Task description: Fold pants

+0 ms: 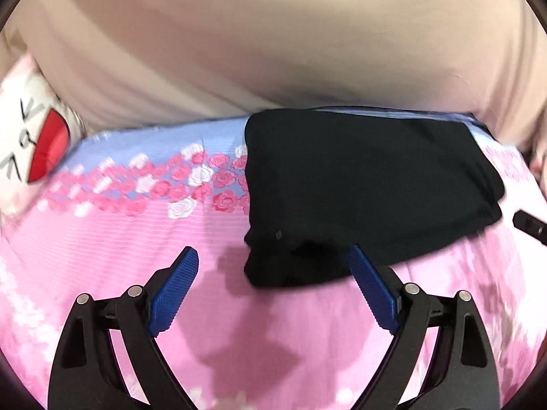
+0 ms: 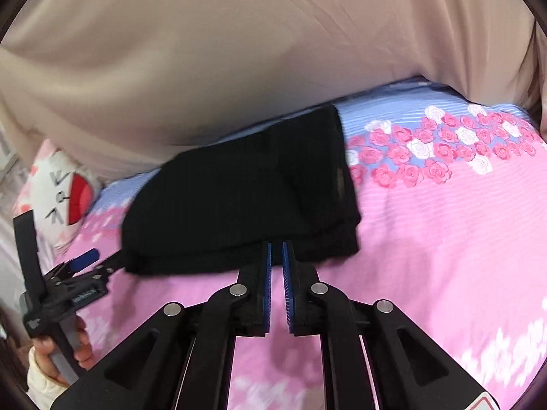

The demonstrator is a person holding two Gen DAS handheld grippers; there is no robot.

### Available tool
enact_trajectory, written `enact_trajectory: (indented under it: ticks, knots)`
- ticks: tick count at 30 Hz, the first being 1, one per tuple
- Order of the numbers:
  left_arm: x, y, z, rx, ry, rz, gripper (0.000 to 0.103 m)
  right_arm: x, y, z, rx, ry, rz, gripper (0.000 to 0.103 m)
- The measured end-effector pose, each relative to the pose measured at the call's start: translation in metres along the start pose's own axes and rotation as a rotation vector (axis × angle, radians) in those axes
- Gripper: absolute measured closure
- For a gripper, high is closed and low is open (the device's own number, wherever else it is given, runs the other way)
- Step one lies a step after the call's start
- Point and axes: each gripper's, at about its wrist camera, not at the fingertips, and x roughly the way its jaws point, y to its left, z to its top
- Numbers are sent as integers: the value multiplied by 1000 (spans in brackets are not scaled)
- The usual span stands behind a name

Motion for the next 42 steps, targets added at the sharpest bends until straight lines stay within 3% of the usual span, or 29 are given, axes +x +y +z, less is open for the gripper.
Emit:
enact_trajectory:
  ticks: [5,8,16,25,30,33,39,42]
  knots:
    - [-40,-16,-20,58,-19,-20,14,-26,24,-34,-63,-20,-50,94]
    - [-59,-22,-31,74,-29,-28,14,-39,34,-45,-58,-19,-31,94]
    - [-89,-27,-50,59,-37,-41,5,-65,43,-79,-84,-14,-59,92]
    - [-91,-26,-76,14,-30,15,5,-84,46,-109,-48,-57,-77,45]
    - [-82,-19,-91,-8,-8,35,5,-80,42,-126,-14,-44,-96,44]
    - [-84,-15,-95,-22,-24,20,5,-79,44,-134,-19,-54,-126,33]
    - [-92,-13,-101,-34,-59,13,5,-70,51,-145,-29,-35,-158,32]
    - [-94,-14,-104,-26,-66,22,5,-71,57,-147,-48,-47,-188,25]
